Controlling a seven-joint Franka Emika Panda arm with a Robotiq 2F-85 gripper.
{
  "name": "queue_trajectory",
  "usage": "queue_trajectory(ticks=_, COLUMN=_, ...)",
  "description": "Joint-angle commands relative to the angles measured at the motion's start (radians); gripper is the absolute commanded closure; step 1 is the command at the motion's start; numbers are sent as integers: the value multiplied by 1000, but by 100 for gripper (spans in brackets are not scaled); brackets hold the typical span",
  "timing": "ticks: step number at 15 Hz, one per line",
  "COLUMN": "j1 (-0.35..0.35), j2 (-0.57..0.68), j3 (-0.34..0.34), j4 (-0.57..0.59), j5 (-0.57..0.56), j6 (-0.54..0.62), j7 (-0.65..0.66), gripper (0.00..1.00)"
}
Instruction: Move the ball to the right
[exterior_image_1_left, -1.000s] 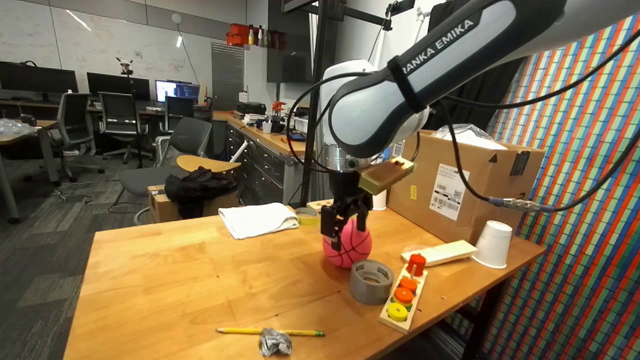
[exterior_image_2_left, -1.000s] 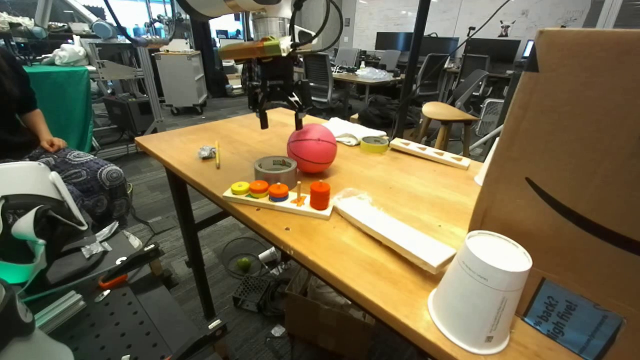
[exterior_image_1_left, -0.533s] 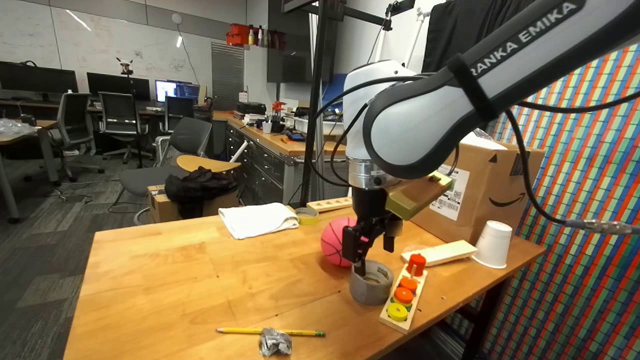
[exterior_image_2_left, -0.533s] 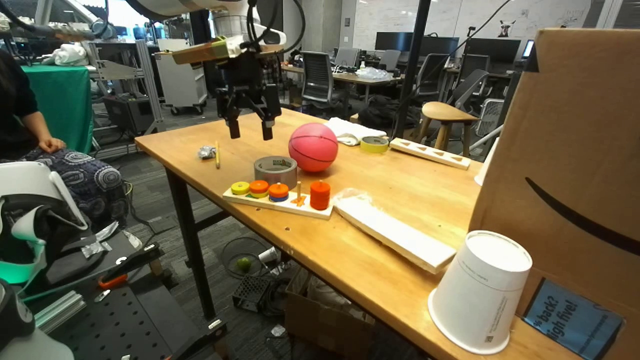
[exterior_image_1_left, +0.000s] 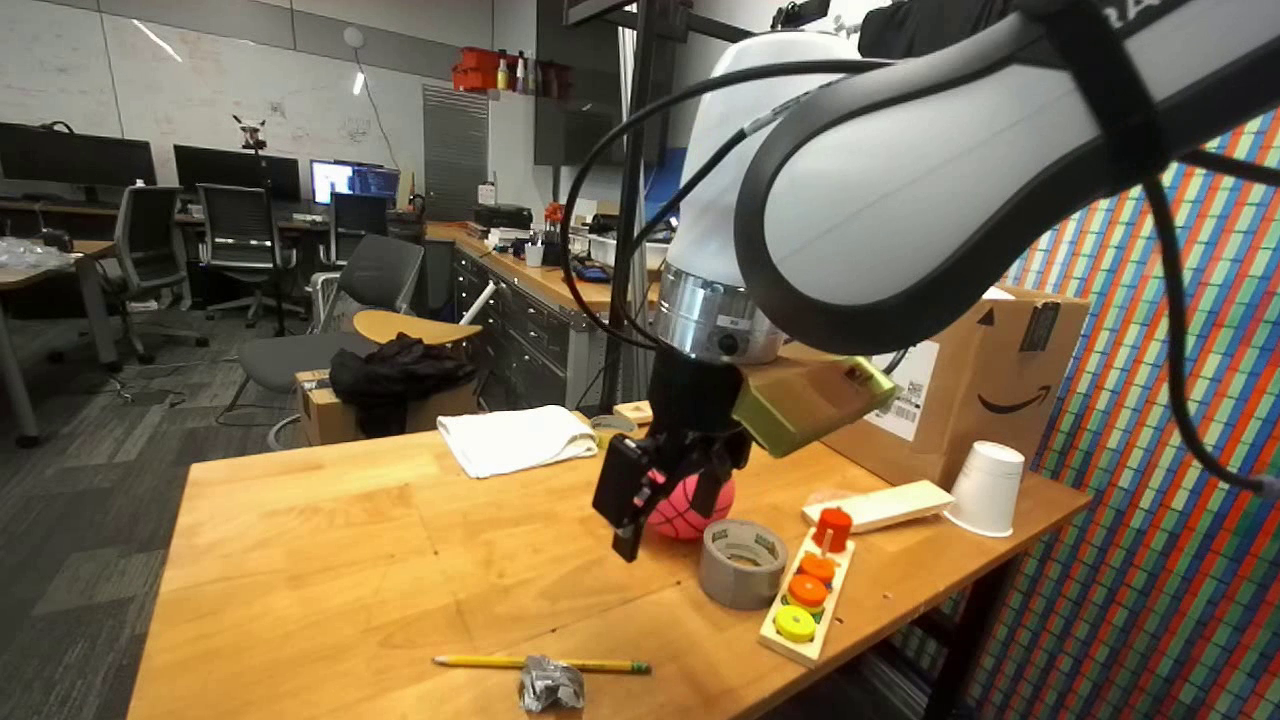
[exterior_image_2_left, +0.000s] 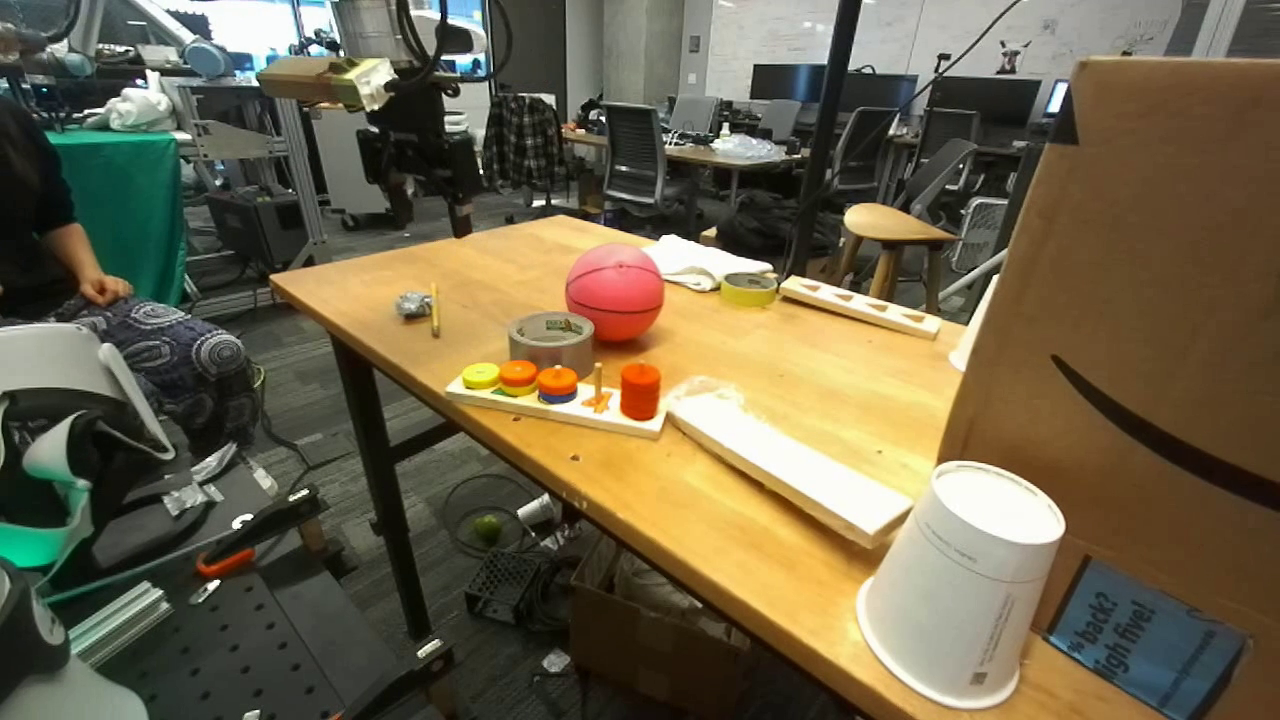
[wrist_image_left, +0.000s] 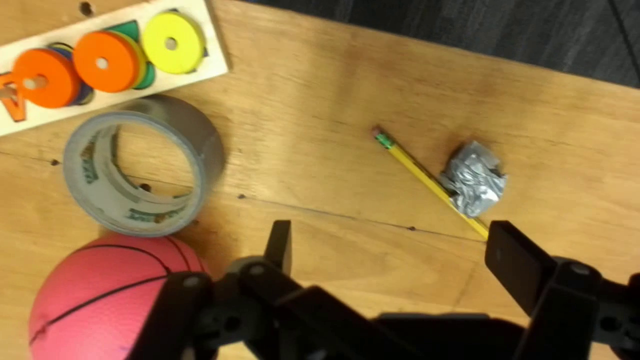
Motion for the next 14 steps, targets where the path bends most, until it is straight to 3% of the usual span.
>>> queue_trajectory(ticks=1, j1=42, j2=21, j3=6, j4=3, j5=107, j6=115, j7=-54, gripper=0)
queue_trajectory(ticks=5, j1=73, j2=84, j3=8, j4=49, j5=176, j6=174, j7=-119, gripper=0)
queue_trajectory(ticks=11, j1=59, j2=226, j3=26, j4=211, j5=117, j6=157, j7=-159, gripper=0)
queue_trajectory(ticks=14, j1=61, j2=315, j3=27, j4=288, j5=143, j6=160, j7=-199, gripper=0)
